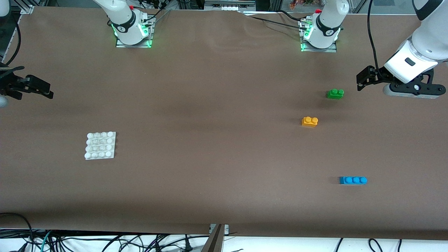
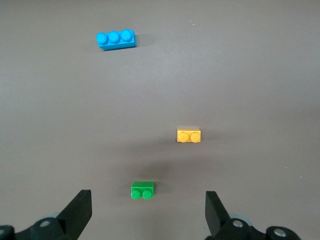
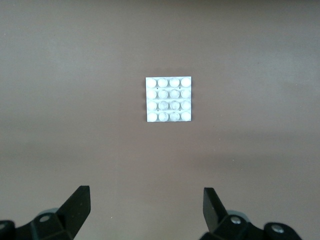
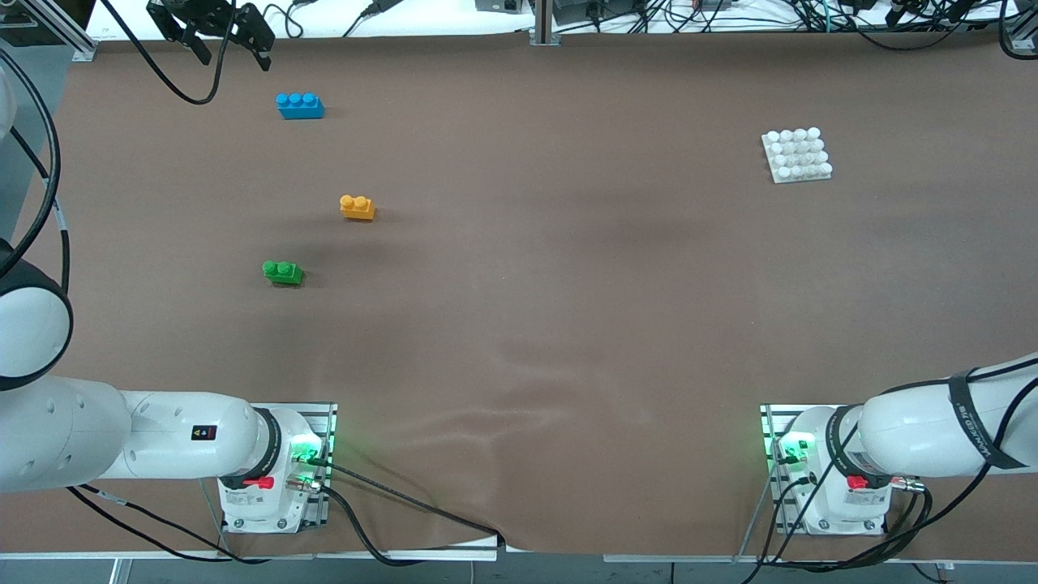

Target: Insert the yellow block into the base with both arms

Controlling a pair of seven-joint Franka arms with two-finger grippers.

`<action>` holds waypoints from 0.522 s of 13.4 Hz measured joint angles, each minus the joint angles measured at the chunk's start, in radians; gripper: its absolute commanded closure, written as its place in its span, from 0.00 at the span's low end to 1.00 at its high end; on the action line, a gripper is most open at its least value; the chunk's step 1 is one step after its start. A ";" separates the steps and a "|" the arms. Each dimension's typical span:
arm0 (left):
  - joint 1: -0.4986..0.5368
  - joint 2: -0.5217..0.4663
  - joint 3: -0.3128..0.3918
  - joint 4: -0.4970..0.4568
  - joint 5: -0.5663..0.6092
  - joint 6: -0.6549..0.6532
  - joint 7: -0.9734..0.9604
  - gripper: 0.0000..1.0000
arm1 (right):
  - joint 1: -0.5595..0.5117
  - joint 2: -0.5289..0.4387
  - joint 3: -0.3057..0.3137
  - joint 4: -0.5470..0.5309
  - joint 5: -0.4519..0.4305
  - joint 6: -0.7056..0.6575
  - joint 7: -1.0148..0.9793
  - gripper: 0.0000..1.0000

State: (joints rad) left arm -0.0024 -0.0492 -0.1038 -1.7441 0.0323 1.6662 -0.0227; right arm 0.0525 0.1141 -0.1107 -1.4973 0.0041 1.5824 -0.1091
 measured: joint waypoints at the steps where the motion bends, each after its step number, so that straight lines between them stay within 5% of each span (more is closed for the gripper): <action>1: 0.000 0.000 0.000 0.000 0.000 0.000 0.000 0.00 | 0.000 0.000 0.000 0.000 0.000 0.000 0.000 0.00; 7: 0.000 0.000 0.001 0.000 0.000 0.000 0.000 0.00 | 0.000 0.026 0.000 -0.006 -0.020 0.012 0.003 0.00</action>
State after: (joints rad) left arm -0.0019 -0.0492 -0.1026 -1.7439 0.0323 1.6662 -0.0227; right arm 0.0525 0.1400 -0.1106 -1.5037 -0.0158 1.5948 -0.1063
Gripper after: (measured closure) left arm 0.000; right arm 0.000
